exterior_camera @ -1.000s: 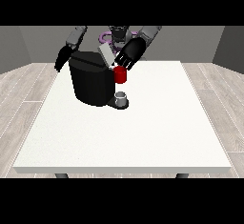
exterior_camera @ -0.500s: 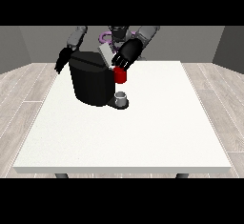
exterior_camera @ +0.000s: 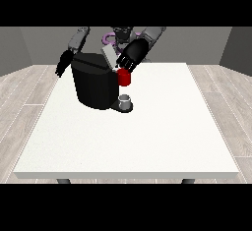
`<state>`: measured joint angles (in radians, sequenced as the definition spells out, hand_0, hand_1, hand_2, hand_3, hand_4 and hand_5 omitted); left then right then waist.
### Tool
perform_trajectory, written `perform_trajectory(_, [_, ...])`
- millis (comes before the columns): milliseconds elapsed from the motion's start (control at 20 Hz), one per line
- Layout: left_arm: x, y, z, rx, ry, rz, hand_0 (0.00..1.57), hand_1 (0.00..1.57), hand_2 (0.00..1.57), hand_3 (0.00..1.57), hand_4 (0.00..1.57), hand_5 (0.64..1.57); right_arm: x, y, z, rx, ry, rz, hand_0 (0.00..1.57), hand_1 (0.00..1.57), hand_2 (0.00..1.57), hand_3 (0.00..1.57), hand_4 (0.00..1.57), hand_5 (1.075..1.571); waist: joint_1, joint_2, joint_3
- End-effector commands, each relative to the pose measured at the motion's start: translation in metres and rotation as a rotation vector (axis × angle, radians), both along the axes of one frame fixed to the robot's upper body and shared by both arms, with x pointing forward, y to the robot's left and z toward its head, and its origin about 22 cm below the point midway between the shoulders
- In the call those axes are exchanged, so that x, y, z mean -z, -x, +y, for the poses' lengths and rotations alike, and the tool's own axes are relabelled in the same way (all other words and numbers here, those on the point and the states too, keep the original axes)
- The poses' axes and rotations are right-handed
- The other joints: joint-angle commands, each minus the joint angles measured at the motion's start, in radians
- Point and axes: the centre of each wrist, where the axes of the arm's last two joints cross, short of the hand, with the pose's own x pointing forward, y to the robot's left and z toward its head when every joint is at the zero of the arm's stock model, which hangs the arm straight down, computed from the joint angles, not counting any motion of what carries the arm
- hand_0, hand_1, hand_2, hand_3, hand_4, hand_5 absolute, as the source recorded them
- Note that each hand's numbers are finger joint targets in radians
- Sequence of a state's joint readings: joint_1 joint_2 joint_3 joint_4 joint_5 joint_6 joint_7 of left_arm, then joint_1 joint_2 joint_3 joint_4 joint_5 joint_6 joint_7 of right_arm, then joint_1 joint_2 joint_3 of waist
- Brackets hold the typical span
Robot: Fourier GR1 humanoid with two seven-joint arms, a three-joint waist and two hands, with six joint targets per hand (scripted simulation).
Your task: Insert the coffee pod into the coffee machine and close the lid
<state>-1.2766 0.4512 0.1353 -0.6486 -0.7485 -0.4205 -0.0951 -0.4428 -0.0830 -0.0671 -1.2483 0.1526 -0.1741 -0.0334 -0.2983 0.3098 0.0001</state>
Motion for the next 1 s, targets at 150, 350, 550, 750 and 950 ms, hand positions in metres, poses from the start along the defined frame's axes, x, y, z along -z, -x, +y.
perform_trajectory(150, [-0.006, 0.001, -0.003, -0.012, -0.033, -0.065, 1.24, 1.24, 1.26, 1.20, 0.29, 1.571, -0.018, -0.010, -0.003, 0.014, 0.012, 0.001, 0.00, 0.00, 0.00, 0.00, 0.00, 1.571, 0.007, 0.009, 0.0001])
perform_trajectory(350, [-0.016, 0.003, 0.002, -0.024, -0.101, -0.097, 1.22, 1.22, 1.23, 1.10, 0.00, 1.571, -0.018, -0.013, -0.004, 0.020, -0.022, -0.021, 0.00, 0.00, 0.00, 0.00, 0.00, 1.571, 0.006, 0.040, 0.0004])
perform_trajectory(550, [0.004, 0.001, 0.001, -0.016, -0.161, -0.107, 1.16, 1.16, 1.19, 1.07, 0.00, 1.571, -0.027, -0.012, 0.009, 0.012, -0.008, -0.018, 0.00, 0.00, 0.00, 0.00, 0.00, 1.571, 0.005, 0.022, 0.0000])
perform_trajectory(750, [0.007, 0.001, 0.024, -0.039, -0.123, -0.110, 1.10, 1.10, 1.13, 0.99, 0.00, 1.571, -0.026, -0.007, -0.002, 0.004, 0.012, -0.043, 0.00, 0.00, 0.00, 0.00, 0.00, 1.571, -0.024, 0.056, 0.0000])
perform_trajectory(950, [-0.001, -0.001, 0.010, -0.033, -0.076, -0.161, 1.11, 1.11, 1.12, 0.97, 0.00, 1.571, -0.027, -0.007, 0.021, 0.000, 0.003, -0.049, 0.00, 0.00, 0.00, 0.00, 0.00, 1.571, -0.026, 0.070, 0.0000])
